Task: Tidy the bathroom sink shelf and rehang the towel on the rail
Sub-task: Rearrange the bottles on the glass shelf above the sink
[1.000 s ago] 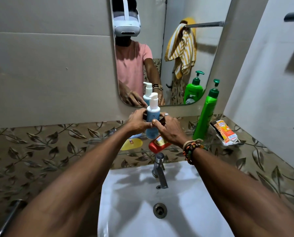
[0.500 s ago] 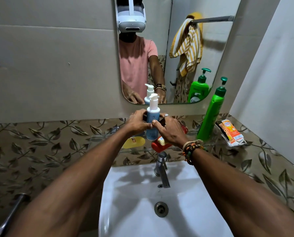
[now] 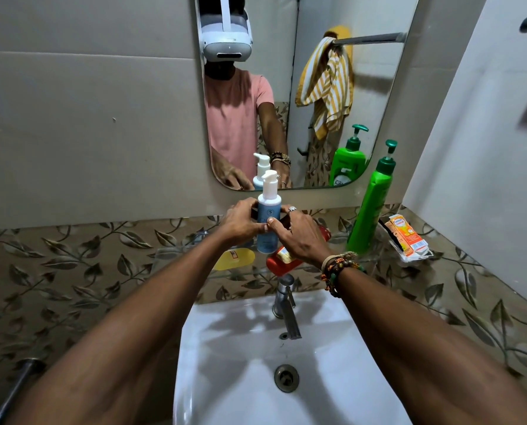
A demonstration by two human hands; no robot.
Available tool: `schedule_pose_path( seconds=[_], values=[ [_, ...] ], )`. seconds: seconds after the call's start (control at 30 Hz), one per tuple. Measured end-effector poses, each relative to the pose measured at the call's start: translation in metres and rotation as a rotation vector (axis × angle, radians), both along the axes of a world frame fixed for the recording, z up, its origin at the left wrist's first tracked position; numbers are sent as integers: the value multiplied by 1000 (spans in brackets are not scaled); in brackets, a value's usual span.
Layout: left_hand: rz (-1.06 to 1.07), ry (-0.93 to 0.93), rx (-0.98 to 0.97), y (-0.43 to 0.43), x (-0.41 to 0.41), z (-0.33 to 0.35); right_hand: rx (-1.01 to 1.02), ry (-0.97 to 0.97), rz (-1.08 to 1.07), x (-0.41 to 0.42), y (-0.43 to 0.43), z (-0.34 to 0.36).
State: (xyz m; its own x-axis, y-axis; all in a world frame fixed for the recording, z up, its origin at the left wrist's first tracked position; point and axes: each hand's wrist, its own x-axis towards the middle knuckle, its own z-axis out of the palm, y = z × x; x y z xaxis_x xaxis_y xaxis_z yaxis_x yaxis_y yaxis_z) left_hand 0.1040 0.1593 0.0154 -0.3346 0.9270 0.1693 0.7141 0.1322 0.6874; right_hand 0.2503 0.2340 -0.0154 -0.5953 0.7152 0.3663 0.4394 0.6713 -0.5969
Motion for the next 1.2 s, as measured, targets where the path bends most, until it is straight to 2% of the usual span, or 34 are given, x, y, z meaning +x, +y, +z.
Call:
schedule_pose_path(
  seconds=[0.4, 0.87, 1.2],
  values=[
    [-14, -53, 5, -2, 5, -2, -5, -19, -22, 3, 2, -6],
    [-11, -17, -2, 6, 19, -5, -16, -21, -56, 19, 3, -7],
    [27, 18, -77, -1, 17, -1, 29, -39, -45, 16, 1, -5]
  ],
)
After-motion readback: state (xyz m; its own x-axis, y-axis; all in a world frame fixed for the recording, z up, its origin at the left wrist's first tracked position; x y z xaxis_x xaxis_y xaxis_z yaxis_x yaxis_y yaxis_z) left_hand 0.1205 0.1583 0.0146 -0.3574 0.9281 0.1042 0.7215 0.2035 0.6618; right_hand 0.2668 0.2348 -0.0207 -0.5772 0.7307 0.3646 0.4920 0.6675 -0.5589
